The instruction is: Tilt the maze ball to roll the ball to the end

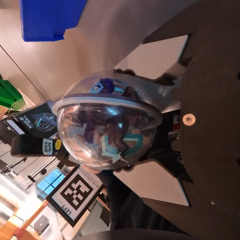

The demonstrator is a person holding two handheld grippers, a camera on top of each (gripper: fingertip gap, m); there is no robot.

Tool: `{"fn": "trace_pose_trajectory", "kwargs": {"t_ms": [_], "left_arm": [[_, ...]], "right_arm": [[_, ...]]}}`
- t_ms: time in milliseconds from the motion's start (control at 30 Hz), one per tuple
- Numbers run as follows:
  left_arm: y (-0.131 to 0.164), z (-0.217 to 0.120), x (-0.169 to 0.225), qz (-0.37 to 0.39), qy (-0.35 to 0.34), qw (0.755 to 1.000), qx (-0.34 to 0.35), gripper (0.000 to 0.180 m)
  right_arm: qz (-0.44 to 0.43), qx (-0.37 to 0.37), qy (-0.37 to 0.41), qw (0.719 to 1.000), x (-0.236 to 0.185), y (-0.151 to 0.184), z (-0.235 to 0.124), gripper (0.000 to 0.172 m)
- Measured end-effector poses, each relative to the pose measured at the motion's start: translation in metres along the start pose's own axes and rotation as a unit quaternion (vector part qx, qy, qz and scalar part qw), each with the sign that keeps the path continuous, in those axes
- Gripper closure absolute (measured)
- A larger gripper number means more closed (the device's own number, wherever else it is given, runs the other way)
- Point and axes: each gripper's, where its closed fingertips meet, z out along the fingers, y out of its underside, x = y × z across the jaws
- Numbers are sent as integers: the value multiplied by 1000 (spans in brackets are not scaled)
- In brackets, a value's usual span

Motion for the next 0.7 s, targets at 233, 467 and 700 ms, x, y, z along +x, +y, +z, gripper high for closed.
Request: {"fn": "trace_pose_trajectory", "kwargs": {"t_ms": [233, 467, 700], "left_arm": [[3, 3, 2, -4, 17, 1000, 6, 54], [-6, -7, 4, 12, 4, 1000, 5, 54], [-21, -14, 3, 40, -6, 999, -5, 53]], "right_arm": [[17, 12, 10, 1000, -4, 5, -2, 35], [51, 10, -3, 999, -8, 17, 3, 35], [76, 4, -11, 997, -11, 34, 13, 35]]}}
